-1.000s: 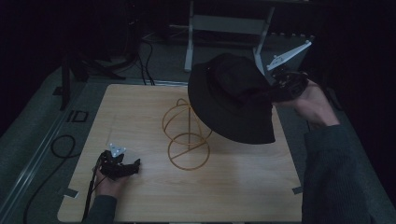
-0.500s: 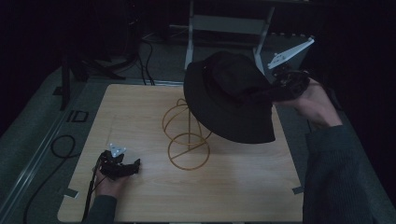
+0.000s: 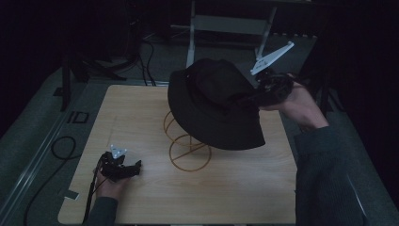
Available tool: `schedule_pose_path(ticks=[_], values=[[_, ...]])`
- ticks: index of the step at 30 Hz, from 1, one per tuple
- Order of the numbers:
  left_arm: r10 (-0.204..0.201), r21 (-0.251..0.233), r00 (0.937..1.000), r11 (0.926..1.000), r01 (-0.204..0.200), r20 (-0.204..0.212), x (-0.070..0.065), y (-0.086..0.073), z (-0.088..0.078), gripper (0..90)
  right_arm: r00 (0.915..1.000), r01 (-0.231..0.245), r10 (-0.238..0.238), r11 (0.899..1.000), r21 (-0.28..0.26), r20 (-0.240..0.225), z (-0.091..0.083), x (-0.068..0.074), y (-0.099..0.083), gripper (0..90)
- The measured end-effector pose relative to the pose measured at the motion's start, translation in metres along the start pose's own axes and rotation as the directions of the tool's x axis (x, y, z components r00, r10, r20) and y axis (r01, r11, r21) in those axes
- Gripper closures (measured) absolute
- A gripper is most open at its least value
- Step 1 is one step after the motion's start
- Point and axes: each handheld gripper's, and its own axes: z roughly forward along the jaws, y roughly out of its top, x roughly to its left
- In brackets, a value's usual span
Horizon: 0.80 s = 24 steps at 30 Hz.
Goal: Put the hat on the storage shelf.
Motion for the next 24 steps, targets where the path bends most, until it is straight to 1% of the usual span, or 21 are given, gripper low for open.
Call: schedule_pose_path(ticks=[2, 4, 7, 12, 17, 22, 24], values=[[-0.001, 0.0, 1.0, 1.0, 0.001, 0.0, 0.0, 0.0, 0.0, 11.9, 0.9997, 0.017, -0.017, 1.0, 0.0, -0.019, 0.008, 0.005, 0.006, 86.8], [0.0, 0.0, 1.0, 1.0, 0.0, 0.0, 0.0, 0.0, 0.0, 11.9, 0.9992, 0.026, -0.026, 1.0, 0.002, -0.031, 0.013, 0.008, 0.009, 86.8], [0.001, 0.002, 1.0, 1.0, -0.001, 0.0, 0.0, 0.0, 0.0, 11.9, 0.9978, 0.041, -0.04, 0.999, 0.012, -0.053, 0.025, 0.012, 0.015, 86.7], [0.001, 0.001, 1.0, 1.0, -0.001, -0.001, 0.0, 0.0, 0.0, 11.8, 0.9958, 0.057, -0.054, 0.998, 0.034, -0.074, 0.045, 0.016, 0.023, 86.6], [0.0, 0.001, 1.0, 1.0, 0.0, -0.001, 0.0, 0.0, 0.0, 11.8, 0.9957, 0.06, -0.054, 0.995, 0.077, -0.075, 0.062, 0.02, 0.028, 85.8], [0.001, 0.002, 1.0, 1.0, -0.001, -0.001, 0.0, 0.0, 0.0, 11.8, 0.9949, 0.066, -0.059, 0.994, 0.085, -0.082, 0.074, 0.022, 0.03, 84.0], [0.002, 0.002, 1.0, 1.0, -0.002, -0.001, 0.0, 0.0, 0.0, 11.8, 0.9956, 0.058, -0.051, 0.994, 0.088, -0.079, 0.077, 0.023, 0.032, 83.1]])
